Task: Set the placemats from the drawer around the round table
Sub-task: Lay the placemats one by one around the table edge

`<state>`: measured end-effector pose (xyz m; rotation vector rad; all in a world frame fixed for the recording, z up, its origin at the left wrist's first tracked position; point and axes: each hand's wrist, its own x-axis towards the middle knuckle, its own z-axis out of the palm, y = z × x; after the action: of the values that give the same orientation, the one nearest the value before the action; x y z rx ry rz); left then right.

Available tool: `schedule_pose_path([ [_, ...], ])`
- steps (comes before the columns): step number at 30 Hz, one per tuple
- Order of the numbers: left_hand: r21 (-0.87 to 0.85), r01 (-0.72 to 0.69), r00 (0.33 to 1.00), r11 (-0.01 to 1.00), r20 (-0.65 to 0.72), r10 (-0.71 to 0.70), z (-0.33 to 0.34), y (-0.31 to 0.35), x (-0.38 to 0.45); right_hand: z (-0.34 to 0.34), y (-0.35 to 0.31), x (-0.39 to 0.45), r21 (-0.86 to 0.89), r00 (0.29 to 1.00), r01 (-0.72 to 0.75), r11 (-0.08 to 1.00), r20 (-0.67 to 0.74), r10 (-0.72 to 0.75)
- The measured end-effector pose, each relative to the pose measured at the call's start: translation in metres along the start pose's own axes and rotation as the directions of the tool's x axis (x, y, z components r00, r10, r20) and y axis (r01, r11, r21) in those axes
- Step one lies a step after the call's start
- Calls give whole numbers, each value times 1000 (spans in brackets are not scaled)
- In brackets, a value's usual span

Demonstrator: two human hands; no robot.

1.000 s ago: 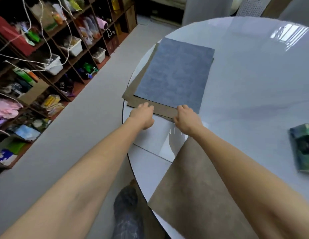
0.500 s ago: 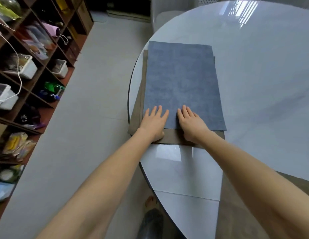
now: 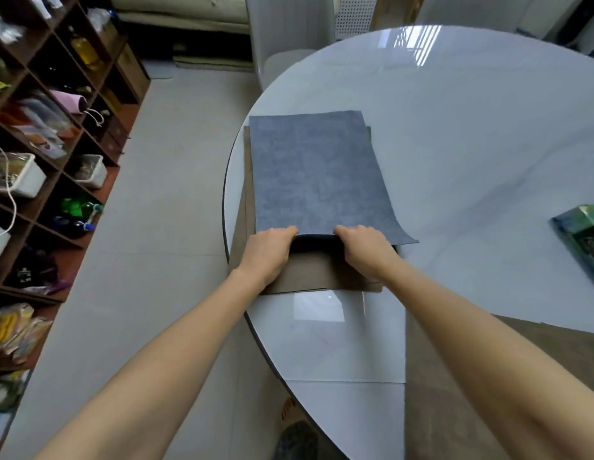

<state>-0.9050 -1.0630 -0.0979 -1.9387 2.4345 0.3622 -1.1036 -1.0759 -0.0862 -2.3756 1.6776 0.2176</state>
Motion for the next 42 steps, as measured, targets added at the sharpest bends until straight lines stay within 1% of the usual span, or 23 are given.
schedule_pose_path([
  [2, -13, -51, 994, 999, -97, 50, -15, 17, -6, -11, 13, -18, 44, 993, -37, 998, -108, 42],
  [4, -16, -175, 967, 985, -190, 169, -27, 38, -17, -23, 30, -45, 63, 981, -49, 997, -185, 60],
  [7, -78, -404, 868, 911, -348, 355, -51, 74, -28, -42, 59, -88, 68, 965, -78, 995, -245, 92],
  [8, -144, -470, 831, 871, -405, 382, -61, 87, -31, -48, 67, -103, 89, 951, -73, 993, -295, 96],
  [9, -254, -523, 808, 813, -452, 378, -68, 98, -33, -54, 74, -119, 130, 925, -72, 989, -363, 115],
  [10, -399, -547, 810, 736, -474, 345, -76, 109, -35, -58, 81, -135, 195, 888, -87, 977, -428, 165],
  [11, -541, -548, 826, 638, -470, 311, -83, 121, -40, -63, 88, -155, 289, 841, -119, 950, -479, 251],
  [12, -633, -519, 851, 575, -450, 272, -88, 127, -41, -67, 93, -170, 389, 796, -145, 910, -500, 341],
  [13, -674, -463, 883, 575, -411, 229, -87, 127, -38, -70, 98, -178, 482, 759, -159, 861, -498, 419],
  [14, -673, -401, 913, 622, -353, 207, -87, 131, -36, -75, 103, -192, 564, 727, -162, 810, -487, 485],
  [17, -521, -208, 978, 828, -120, 170, -84, 148, -22, -89, 121, -238, 693, 668, -125, 710, -471, 576],
  [18, -472, -160, 987, 867, -57, 151, -86, 159, -19, -92, 128, -254, 723, 637, -112, 682, -474, 607],
  [19, -413, -136, 990, 901, -32, 134, -89, 173, -18, -94, 136, -269, 759, 591, -100, 643, -475, 652],
  [20, -358, -142, 990, 923, -57, 130, -94, 190, -20, -97, 145, -285, 793, 535, -92, 602, -471, 702],
  [21, -328, -170, 983, 929, -119, 138, -101, 213, -26, -98, 155, -303, 816, 472, -104, 568, -462, 751],
  [23, -348, -287, 943, 893, -267, 199, -117, 273, -44, -100, 178, -343, 831, 355, -160, 532, -455, 817],
  [25, -335, -428, 883, 839, -353, 310, -131, 342, -68, -100, 199, -387, 814, 305, -218, 538, -467, 830],
  [28, -227, -606, 786, 762, -320, 530, -131, 446, -108, -92, 229, -461, 766, 282, -292, 573, -503, 817],
  [30, -258, -646, 761, 718, -295, 578, -120, 509, -136, -85, 250, -516, 722, 292, -364, 589, -512, 808],
  [33, -370, -638, 767, 675, -234, 597, -101, 584, -167, -69, 286, -598, 663, 340, -432, 612, -509, 791],
  [35, -411, -625, 772, 664, -196, 605, -92, 624, -178, -63, 314, -643, 663, 334, -442, 604, -503, 797],
  [39, -371, -629, 764, 683, -132, 632, -79, 690, -187, -56, 370, -690, 670, 306, -487, 560, -470, 828],
  [42, -292, -627, 776, 722, -147, 614, -75, 728, -172, -54, 415, -694, 683, 308, -472, 557, -464, 831],
])
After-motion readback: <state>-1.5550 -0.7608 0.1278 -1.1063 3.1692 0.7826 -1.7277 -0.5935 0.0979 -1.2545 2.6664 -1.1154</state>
